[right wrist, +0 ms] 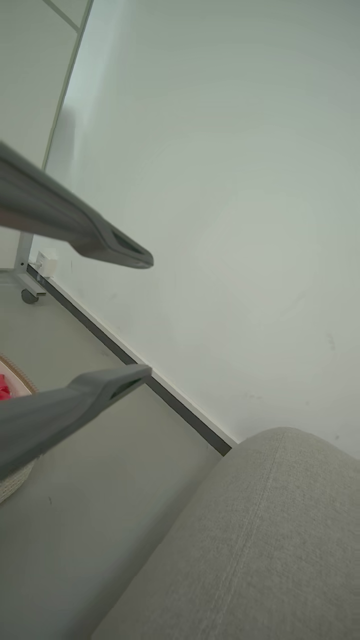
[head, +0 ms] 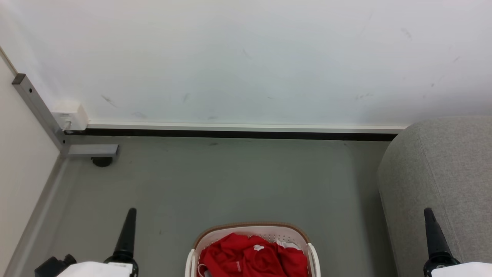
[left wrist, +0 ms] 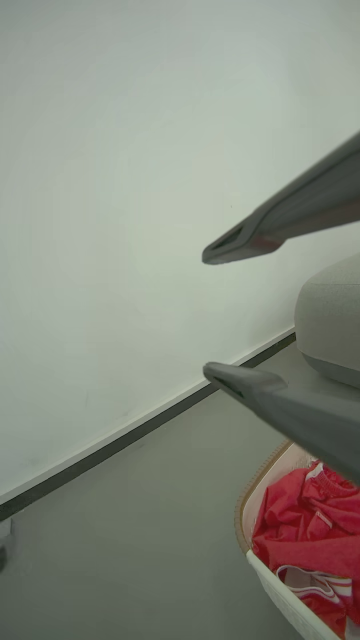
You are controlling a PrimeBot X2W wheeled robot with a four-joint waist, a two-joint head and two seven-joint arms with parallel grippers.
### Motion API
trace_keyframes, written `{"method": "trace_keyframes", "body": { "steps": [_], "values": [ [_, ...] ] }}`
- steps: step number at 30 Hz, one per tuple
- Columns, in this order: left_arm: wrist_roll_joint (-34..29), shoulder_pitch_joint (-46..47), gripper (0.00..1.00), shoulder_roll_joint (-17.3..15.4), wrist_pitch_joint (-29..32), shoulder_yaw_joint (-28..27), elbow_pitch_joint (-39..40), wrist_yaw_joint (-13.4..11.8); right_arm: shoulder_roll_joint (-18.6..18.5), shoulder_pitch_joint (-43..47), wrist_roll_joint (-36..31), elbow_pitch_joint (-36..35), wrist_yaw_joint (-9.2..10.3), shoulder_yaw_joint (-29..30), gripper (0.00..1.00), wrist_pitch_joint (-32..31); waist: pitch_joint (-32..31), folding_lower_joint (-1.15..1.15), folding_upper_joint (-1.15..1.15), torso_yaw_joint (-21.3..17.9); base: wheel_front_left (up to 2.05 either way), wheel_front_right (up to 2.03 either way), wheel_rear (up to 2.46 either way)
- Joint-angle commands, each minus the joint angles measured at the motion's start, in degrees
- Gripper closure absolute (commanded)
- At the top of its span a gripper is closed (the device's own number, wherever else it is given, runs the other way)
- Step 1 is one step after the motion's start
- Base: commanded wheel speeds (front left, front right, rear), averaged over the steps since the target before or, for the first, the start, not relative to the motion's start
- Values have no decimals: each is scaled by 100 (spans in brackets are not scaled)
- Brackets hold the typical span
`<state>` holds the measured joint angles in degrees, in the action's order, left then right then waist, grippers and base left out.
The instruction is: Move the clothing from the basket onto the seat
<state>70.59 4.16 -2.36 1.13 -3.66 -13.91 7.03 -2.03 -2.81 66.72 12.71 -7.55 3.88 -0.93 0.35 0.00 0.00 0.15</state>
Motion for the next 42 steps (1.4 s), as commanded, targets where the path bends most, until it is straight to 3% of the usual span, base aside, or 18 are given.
{"method": "trace_keyframes", "body": {
  "steps": [1, 22, 42],
  "values": [
    [-317, 29, 0, -41, -89, 9, 134, -5, -57, -28, -305, -115, 2, -36, 0, 67, 2, 0, 0, -1, 0, 0, 0],
    [-2401, -72, 0, -99, -536, 227, 253, -28, -75, 68, -2283, -47, 4, -259, 0, 519, 14, 0, 0, 3, 0, 0, 0],
    [-3833, -165, 0, -224, -867, 373, 272, -128, -86, 150, -3751, 63, 6, -345, 0, 849, 27, 0, 0, -23, 0, 0, 0]
  ]
}}
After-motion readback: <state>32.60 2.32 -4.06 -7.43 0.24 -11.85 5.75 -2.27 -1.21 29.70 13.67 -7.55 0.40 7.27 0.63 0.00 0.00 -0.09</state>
